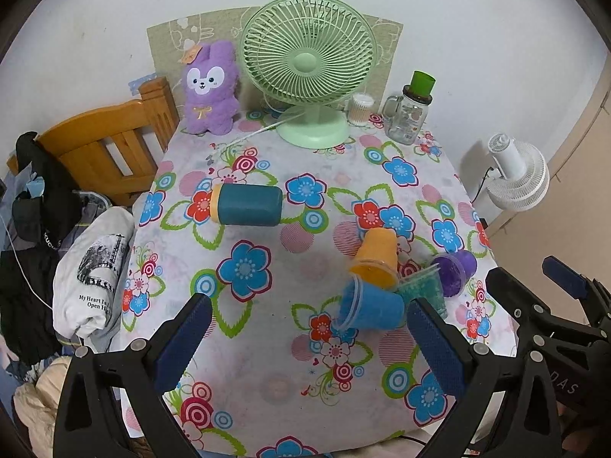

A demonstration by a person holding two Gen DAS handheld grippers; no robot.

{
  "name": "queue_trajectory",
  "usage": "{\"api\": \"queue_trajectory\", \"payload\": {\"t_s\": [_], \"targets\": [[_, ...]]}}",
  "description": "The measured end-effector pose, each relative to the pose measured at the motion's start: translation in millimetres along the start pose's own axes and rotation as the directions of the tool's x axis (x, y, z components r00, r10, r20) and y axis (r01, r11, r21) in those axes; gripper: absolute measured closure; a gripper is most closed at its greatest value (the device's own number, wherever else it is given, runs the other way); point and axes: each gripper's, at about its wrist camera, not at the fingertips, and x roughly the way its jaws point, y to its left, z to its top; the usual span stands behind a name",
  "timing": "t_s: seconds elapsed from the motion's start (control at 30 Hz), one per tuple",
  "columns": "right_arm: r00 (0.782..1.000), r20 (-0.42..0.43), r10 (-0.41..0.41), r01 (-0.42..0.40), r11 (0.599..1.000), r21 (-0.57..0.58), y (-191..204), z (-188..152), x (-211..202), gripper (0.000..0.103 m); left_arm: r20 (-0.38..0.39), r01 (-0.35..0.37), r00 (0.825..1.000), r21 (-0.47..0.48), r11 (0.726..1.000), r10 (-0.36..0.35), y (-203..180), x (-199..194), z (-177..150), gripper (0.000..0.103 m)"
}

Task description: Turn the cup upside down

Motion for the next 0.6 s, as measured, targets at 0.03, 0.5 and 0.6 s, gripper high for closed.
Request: {"api": "queue_trajectory", "payload": {"t_s": [0.03,0.5,0.6], "targets": [[1.000,0.000,0.001,-0.001,1.000,0.000,0.0,0.7,0.4,0.005,0.001,-0.002,1.000,0.001,1.000,0.002,0.1,-0.1,0.0,0.000],[1.000,-0.013,-0.001,0.001,1.000,0.005,-6.2,7.2,8.6,0.005,-0.007,-0.013,1.000,0.015,1.000,0.013,-5.2,7.4,3.4,0.000],[0.999,-0.033,-0.006,0.006,1.000,0.006,-13.5,8.0,16.3,0.005,-0.027,-0.012,1.000,0.020,1.000,0.013,-10.9,17.1,3.7,0.000]]}}
